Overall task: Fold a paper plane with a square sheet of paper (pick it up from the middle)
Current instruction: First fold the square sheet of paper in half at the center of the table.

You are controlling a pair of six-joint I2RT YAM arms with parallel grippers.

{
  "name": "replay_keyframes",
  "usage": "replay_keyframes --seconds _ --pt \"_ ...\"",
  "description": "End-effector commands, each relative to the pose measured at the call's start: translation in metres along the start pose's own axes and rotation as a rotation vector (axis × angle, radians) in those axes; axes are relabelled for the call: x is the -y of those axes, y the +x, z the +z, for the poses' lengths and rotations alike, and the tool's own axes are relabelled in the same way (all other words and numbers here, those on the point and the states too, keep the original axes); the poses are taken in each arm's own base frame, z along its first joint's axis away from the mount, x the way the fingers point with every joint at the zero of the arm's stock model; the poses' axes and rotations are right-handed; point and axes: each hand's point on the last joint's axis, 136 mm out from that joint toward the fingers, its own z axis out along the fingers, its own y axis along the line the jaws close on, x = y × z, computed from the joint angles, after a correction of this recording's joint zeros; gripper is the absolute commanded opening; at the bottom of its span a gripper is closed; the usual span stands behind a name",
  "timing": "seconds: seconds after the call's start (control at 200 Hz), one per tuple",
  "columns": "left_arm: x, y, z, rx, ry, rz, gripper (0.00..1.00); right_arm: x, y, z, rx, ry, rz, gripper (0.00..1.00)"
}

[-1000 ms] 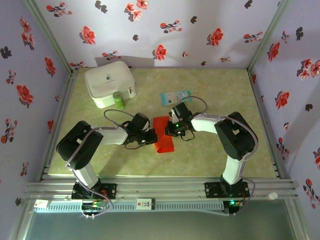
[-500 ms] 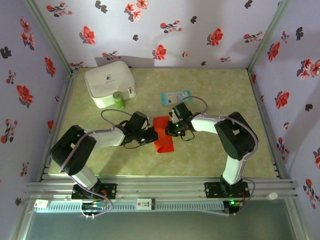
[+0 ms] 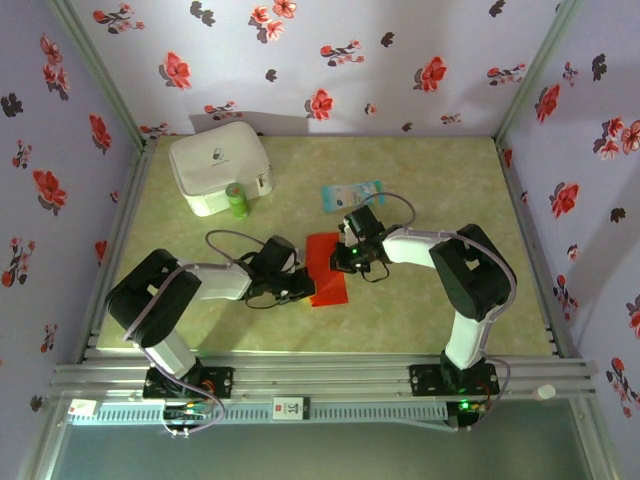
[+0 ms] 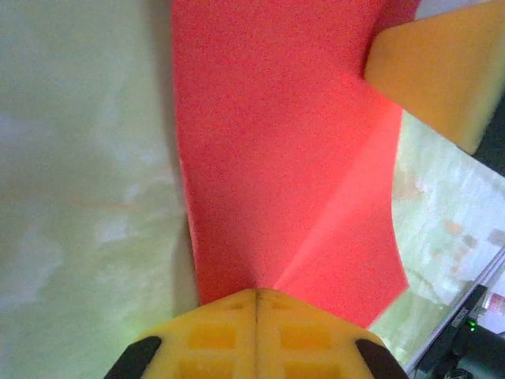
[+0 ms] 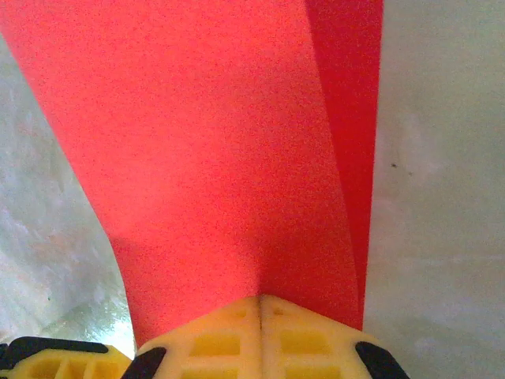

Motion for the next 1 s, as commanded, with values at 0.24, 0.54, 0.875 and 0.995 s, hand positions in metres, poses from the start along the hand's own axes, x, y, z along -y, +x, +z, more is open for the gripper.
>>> replay_keyframes --seconds 0.24,0.54,0.875,0.995 --pt "0.020 0.008 -0.016 0.006 0.042 0.035 0.06 0.062 0.039 0.004 -0.100 0.235 0.093 0.00" --pt "0.035 0.003 -0.009 -0.004 0.091 0.034 0.08 0.061 0.039 0.003 -0.107 0.237 0.094 0.00" --pt "-0.017 0.052 0.009 -0.143 -0.038 0.022 0.09 0.060 0.041 -0.001 -0.101 0.234 0.090 0.00" --pt "-0.031 0.062 0.005 -0.137 -0.048 -0.002 0.09 0.063 0.041 -0.002 -0.103 0.247 0.082 0.00"
